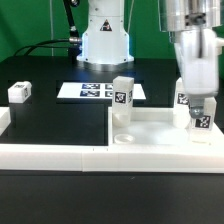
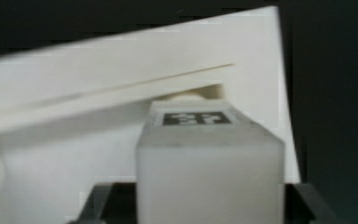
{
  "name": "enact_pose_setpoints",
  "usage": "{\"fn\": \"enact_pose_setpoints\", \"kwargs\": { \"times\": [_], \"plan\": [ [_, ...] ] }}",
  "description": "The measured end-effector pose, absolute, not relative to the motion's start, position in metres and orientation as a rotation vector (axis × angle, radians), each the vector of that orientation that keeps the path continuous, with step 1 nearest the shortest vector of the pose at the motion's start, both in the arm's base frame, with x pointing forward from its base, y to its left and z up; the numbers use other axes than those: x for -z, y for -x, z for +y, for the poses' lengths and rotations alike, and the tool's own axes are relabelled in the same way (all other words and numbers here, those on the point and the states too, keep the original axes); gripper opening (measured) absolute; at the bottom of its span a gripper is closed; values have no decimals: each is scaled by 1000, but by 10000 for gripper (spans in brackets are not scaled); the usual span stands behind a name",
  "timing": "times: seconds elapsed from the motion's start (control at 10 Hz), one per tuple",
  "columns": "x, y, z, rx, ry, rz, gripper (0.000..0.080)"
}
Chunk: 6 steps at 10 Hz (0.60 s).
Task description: Assemble square table
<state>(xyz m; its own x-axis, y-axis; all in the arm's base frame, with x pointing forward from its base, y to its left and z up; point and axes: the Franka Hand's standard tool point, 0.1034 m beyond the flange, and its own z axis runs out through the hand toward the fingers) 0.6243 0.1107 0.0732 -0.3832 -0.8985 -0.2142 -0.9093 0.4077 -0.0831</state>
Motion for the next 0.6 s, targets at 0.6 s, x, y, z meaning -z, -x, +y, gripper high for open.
{"fn": "enact_pose_setpoints", "kwargs": {
  "times": [0.6],
  "plan": [
    [-74, -624, 114, -56, 1736, 2332, 565]
  ]
}}
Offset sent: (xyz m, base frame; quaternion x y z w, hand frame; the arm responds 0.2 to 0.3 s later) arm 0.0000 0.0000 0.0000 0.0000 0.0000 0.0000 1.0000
